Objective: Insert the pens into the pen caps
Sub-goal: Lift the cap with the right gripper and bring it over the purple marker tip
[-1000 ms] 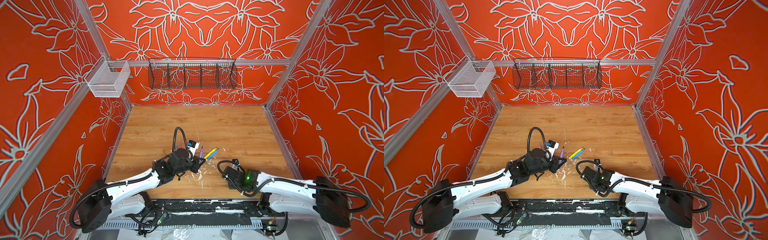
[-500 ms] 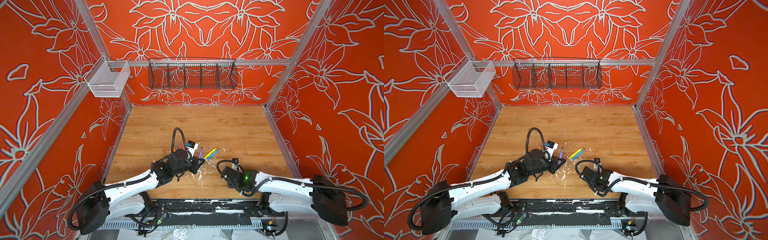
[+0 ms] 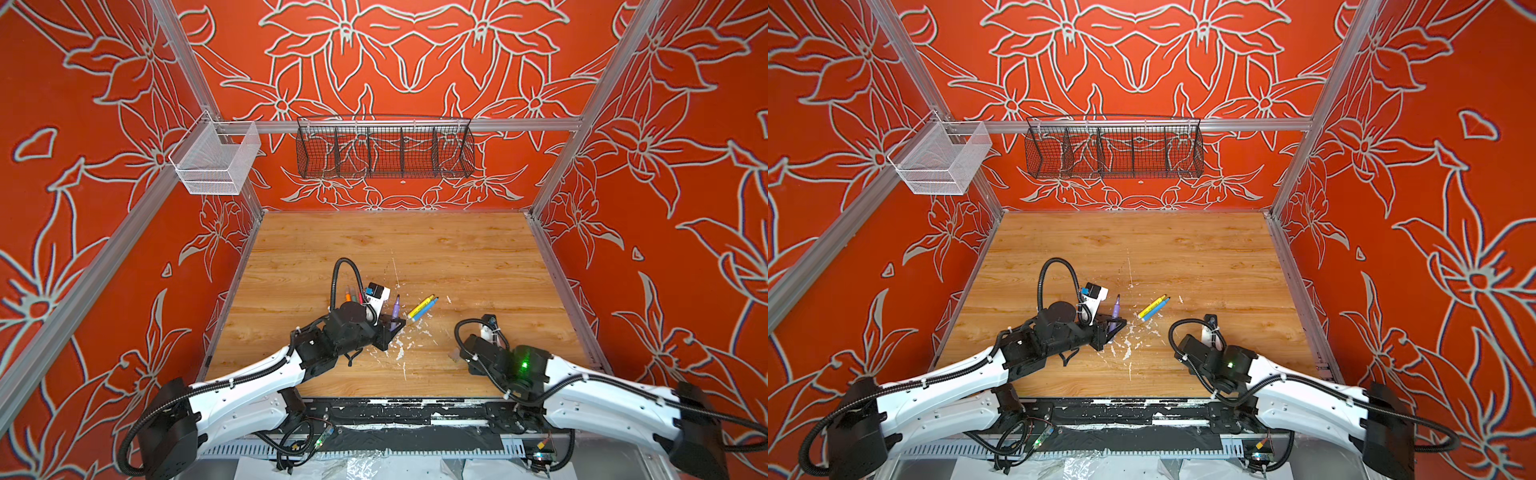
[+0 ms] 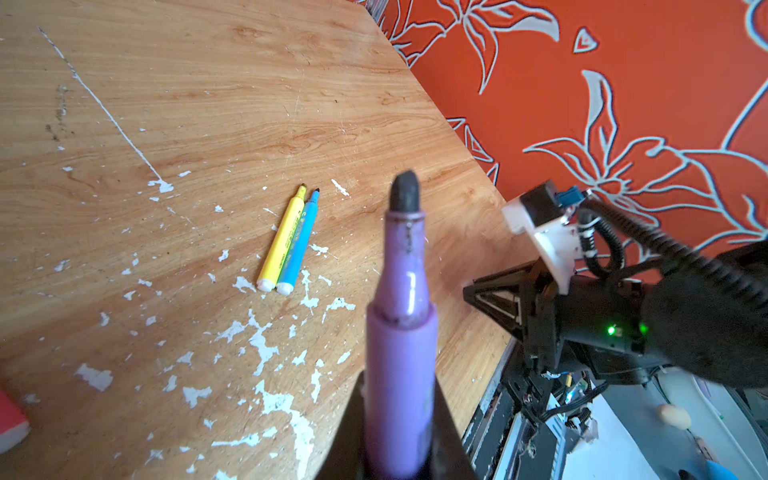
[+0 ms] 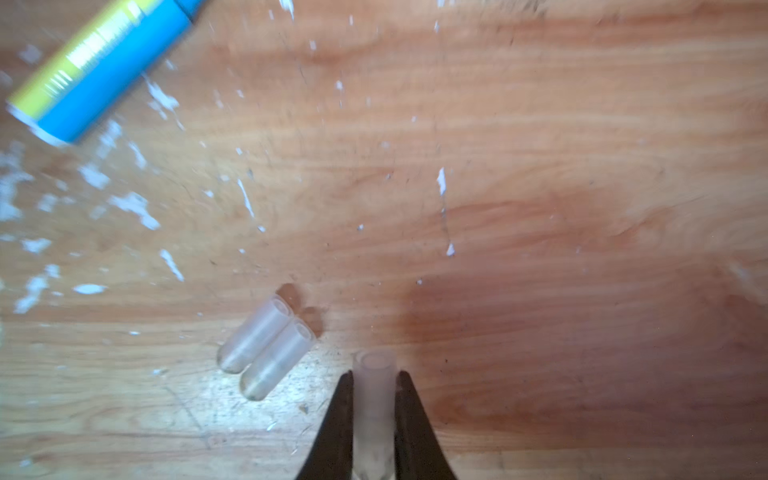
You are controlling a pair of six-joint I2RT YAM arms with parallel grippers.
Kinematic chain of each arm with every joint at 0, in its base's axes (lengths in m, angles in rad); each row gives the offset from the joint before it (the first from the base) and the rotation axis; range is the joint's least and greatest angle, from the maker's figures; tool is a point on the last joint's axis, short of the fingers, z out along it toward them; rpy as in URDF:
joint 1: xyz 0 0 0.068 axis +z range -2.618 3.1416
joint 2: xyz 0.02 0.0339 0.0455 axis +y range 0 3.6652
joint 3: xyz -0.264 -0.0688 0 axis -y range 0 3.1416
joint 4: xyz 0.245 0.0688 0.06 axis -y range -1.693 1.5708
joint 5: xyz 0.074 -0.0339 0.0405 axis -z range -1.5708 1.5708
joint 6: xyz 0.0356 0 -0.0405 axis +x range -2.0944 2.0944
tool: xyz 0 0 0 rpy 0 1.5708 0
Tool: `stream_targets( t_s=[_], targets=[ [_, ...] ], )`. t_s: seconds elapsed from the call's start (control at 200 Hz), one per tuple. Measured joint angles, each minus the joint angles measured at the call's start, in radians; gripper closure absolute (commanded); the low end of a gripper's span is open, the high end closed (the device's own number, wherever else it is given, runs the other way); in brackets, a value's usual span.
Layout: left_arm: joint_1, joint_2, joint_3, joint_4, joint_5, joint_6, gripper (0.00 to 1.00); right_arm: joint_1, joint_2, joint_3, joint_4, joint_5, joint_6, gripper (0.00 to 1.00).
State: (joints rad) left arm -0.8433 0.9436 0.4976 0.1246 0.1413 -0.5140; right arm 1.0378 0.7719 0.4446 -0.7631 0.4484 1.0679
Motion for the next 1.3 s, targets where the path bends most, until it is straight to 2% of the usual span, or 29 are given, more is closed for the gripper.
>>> stream_targets(
  t_s=[0.14,0.245,0.455,0.751,0.926,1.301],
  targets=[
    [0.0,-0.05,-0.061,-0.01,0.014,-0.023,1.0,0.0,-0.131,0.042,-0.017,0.044,-0.026,0.96],
    [0.0,-0.079,-0.077,-0.018,0.019,-0.033,1.0,0.0,-0.167,0.1,0.016,0.064,-0.069,0.97],
    [0.0,-0.116,-0.067,-0.024,0.03,-0.032,1.0,0.0,-0.177,0.137,0.239,0.04,-0.176,0.98],
    [0.0,-0.126,-0.103,0.046,0.114,-0.056,1.0,0.0,-0.084,0.071,0.803,-0.1,-0.325,1.0],
    [0.0,-0.114,-0.108,0.106,0.141,-0.092,1.0,0.0,-0.053,0.01,1.062,-0.132,-0.339,1.0],
    [0.0,-0.068,-0.092,0.134,0.141,-0.115,1.0,0.0,0.143,-0.013,1.35,-0.226,-0.306,1.0]
  ],
)
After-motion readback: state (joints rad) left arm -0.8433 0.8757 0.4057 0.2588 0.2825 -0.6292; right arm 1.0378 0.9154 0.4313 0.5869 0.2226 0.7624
